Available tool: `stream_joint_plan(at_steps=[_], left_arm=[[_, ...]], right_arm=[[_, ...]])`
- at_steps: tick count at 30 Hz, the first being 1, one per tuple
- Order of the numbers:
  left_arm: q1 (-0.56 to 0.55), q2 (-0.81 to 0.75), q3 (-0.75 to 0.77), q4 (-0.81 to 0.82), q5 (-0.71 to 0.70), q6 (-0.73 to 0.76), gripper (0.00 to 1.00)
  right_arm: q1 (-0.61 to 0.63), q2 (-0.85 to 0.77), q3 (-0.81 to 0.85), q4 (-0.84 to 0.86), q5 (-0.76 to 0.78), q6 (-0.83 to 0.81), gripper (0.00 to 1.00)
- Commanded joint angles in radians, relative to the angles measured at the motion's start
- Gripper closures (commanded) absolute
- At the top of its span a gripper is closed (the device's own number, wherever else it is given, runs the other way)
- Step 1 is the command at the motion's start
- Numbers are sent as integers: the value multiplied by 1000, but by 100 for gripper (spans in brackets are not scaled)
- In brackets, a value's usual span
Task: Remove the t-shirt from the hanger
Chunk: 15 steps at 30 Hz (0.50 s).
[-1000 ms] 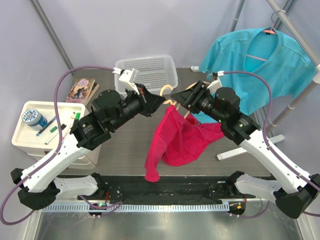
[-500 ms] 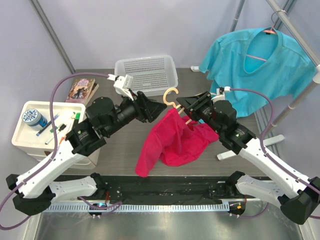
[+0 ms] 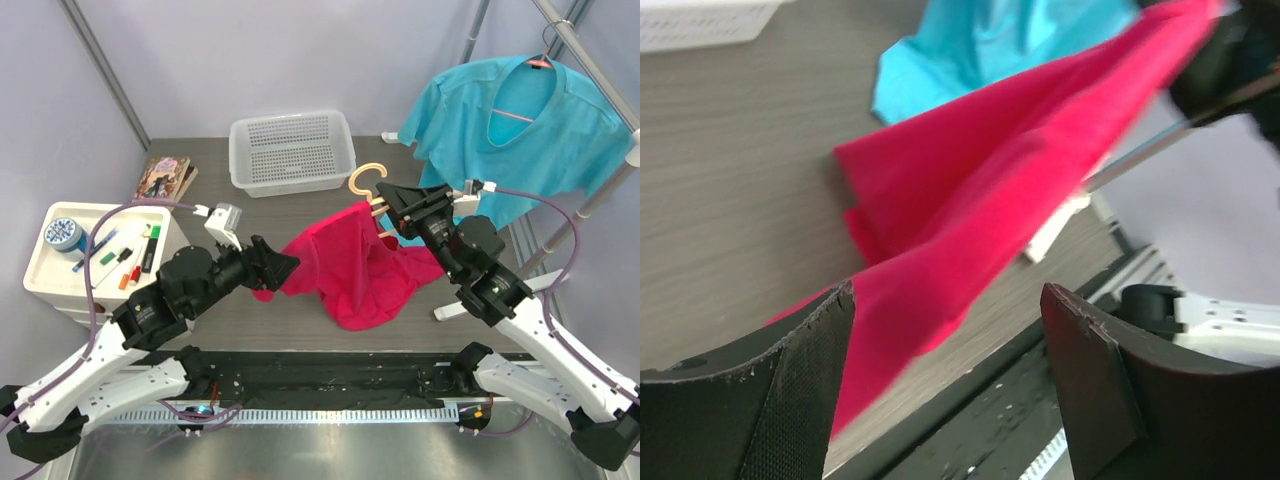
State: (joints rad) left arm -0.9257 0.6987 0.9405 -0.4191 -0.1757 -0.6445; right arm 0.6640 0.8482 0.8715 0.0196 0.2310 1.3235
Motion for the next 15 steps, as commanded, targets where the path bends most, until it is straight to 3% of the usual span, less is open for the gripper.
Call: stream_joint_plan(at_steps=[1, 5, 10, 13, 15], left_arm=[[-1, -36, -22, -60, -84, -15, 24], [-1, -21, -43, -53, -42, -20, 26], [-2, -8, -115, -17, 76, -63, 37], [-2, -39, -202, 112, 165, -109, 40], [-2, -48, -226, 181, 163, -141, 63]], right_arm=[[0, -99, -40, 121, 62, 20, 99], [0, -167, -72, 123, 62, 25, 99], [0, -221, -46, 62, 131, -30, 99], [0, -227, -34, 52, 146, -50, 99], [0, -225, -31, 54, 145, -56, 99]])
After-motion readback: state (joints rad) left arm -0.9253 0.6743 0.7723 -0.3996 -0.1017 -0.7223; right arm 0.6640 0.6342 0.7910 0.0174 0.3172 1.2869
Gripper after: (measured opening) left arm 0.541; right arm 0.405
